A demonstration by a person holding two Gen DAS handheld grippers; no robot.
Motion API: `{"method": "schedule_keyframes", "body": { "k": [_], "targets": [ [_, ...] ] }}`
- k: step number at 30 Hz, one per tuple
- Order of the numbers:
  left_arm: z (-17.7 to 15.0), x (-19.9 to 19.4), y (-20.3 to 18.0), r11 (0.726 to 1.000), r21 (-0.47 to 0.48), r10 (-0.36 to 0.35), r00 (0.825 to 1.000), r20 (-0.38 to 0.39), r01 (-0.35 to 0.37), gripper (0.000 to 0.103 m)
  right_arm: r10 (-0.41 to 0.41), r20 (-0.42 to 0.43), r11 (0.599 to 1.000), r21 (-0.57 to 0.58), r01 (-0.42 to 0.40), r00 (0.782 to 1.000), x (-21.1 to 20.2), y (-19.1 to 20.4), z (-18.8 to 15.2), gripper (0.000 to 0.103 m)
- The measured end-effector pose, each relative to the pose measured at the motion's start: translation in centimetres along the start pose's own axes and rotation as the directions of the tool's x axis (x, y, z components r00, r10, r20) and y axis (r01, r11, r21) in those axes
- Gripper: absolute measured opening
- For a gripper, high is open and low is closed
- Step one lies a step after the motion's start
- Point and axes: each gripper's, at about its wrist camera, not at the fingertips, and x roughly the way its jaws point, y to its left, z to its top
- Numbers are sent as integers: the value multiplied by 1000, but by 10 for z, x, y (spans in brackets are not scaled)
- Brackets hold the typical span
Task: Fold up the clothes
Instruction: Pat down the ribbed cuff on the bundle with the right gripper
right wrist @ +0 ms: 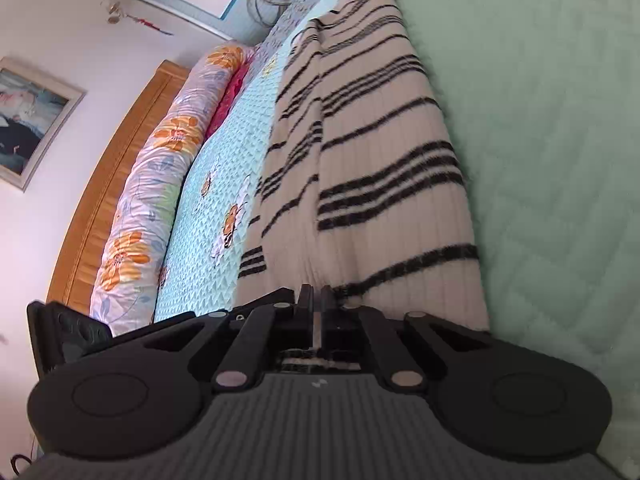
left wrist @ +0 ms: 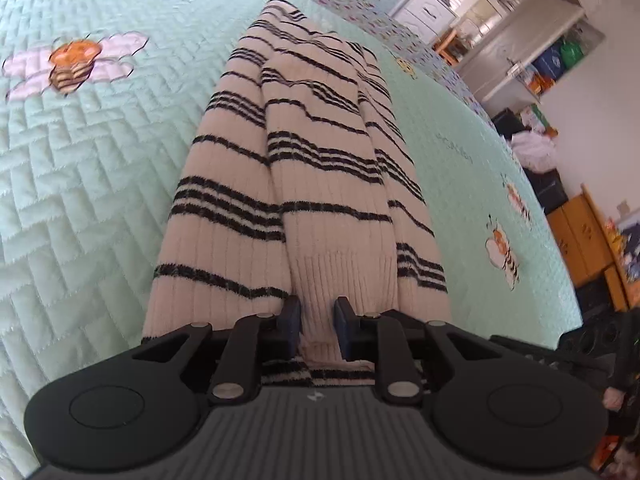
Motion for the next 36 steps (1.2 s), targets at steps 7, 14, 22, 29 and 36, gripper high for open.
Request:
{"method": "schedule_keyframes", "body": {
  "k": [7, 14, 22, 29, 36],
  "targets": [
    [-21, -43, 0, 996, 24, -84, 995, 52, 83, 26, 65, 13, 992, -113, -63, 998, -54, 16, -19, 26],
    [-40, -89, 25, 998, 11, -62, 995, 80, 62, 30, 23, -29, 980, -195, -28, 999, -98, 7, -40, 29],
    [-37, -64, 26, 997, 7, -80, 996, 37, 80, 30, 64, 10, 980, -191, -61, 998, -67, 18, -29, 30],
    [-49, -39, 23, 997, 61, -49, 999, -5, 49, 31, -62, -36, 952, -301, 49, 997, -10, 8, -36, 3],
    [-50, -46, 23, 997, 59, -53, 999, 2, 53, 32, -29, -11, 958, -285, 24, 1000, -19, 10, -37, 10]
  ]
}}
